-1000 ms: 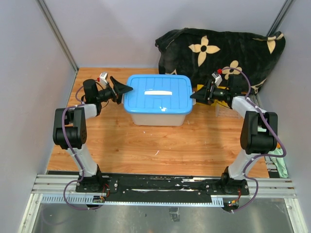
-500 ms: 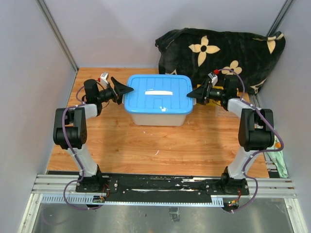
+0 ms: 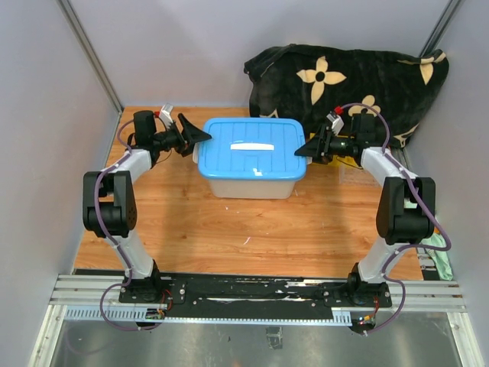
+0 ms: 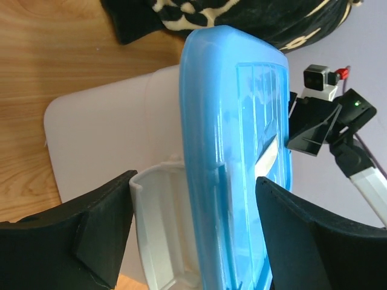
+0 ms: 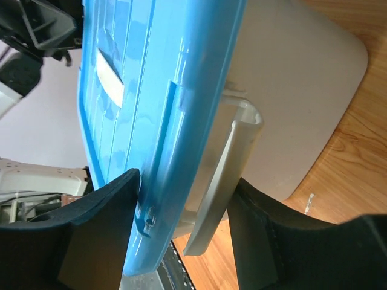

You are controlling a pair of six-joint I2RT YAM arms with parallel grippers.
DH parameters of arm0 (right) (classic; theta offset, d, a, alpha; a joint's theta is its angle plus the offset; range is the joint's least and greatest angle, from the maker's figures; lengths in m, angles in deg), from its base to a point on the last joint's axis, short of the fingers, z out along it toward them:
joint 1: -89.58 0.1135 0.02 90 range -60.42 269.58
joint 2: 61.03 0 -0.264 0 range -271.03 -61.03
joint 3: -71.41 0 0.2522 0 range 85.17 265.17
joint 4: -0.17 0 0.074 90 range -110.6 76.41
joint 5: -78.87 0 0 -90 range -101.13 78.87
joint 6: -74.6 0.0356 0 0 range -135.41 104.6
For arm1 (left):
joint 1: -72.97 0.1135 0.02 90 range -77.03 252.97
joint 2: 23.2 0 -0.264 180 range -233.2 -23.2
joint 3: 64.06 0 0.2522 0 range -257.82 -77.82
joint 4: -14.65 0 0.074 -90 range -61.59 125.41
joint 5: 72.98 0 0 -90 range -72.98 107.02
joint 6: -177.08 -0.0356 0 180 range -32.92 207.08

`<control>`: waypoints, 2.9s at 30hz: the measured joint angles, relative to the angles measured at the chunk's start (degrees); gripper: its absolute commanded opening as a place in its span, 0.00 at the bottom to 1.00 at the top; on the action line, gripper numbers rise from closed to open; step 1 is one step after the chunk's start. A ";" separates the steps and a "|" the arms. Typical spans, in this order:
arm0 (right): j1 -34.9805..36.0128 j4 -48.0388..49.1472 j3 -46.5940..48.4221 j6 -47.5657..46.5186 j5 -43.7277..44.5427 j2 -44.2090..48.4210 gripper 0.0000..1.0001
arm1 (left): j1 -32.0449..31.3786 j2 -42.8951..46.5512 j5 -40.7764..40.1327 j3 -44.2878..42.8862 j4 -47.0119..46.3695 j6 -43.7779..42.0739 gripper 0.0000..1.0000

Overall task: Organize the chemistry lab equipment
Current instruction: Close the lid of the storage box.

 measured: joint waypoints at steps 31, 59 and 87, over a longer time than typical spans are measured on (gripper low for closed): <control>8.24 -28.33 14.03 -18.84 22.84 2.45 0.60 | -3.63 1.03 -11.34 -12.87 24.92 -13.81 0.79; 12.44 -34.53 18.38 -20.09 32.92 3.04 0.55 | -9.57 1.01 -29.35 -25.90 48.24 -24.17 0.71; 15.26 -36.09 21.20 -21.49 39.91 2.91 0.63 | -13.75 -3.91 -43.21 -38.25 62.69 -26.40 0.72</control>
